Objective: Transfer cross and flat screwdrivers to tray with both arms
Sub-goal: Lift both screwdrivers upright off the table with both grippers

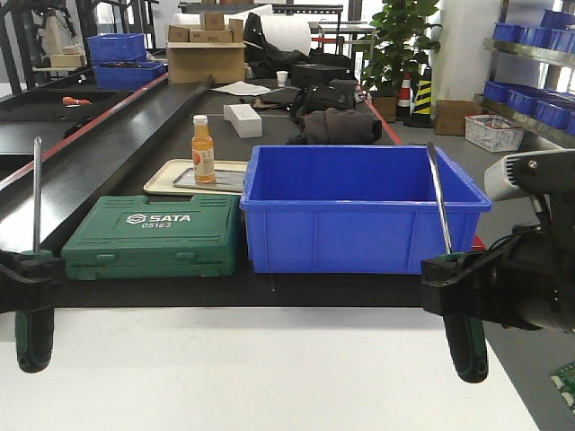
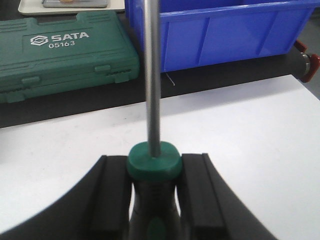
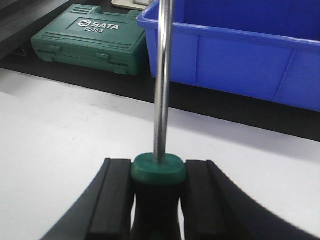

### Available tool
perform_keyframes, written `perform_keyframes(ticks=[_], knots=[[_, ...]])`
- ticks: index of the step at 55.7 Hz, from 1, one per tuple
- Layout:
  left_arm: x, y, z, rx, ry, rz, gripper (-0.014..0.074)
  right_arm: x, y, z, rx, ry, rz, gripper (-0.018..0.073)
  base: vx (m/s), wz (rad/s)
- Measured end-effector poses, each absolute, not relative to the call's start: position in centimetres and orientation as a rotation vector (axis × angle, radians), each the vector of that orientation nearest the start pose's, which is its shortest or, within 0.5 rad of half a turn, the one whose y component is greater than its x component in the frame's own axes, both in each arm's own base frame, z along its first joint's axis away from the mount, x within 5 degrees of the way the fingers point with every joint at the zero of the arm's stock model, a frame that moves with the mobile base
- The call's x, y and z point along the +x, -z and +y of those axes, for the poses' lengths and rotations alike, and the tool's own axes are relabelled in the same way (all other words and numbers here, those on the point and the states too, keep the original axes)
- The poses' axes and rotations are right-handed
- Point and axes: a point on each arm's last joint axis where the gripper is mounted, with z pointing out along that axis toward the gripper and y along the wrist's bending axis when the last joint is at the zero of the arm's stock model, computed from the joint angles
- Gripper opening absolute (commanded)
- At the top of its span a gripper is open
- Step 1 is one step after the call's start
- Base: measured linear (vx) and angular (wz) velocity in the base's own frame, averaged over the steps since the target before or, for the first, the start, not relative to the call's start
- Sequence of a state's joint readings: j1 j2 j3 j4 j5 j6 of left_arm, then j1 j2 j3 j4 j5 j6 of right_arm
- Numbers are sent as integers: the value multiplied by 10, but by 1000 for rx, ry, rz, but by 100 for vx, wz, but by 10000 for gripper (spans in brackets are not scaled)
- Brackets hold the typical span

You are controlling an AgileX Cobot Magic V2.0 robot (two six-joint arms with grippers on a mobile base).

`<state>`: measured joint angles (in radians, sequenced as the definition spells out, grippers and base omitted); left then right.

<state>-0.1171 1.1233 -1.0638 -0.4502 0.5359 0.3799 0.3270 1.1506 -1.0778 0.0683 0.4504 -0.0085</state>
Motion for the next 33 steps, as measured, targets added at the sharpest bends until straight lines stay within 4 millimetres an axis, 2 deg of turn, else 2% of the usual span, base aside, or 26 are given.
perform_keyframes(ticks=[33], knots=[[238,-383,-49,248,312,2027,0,239,-384,84,-296,-271,1995,-8,0,0]])
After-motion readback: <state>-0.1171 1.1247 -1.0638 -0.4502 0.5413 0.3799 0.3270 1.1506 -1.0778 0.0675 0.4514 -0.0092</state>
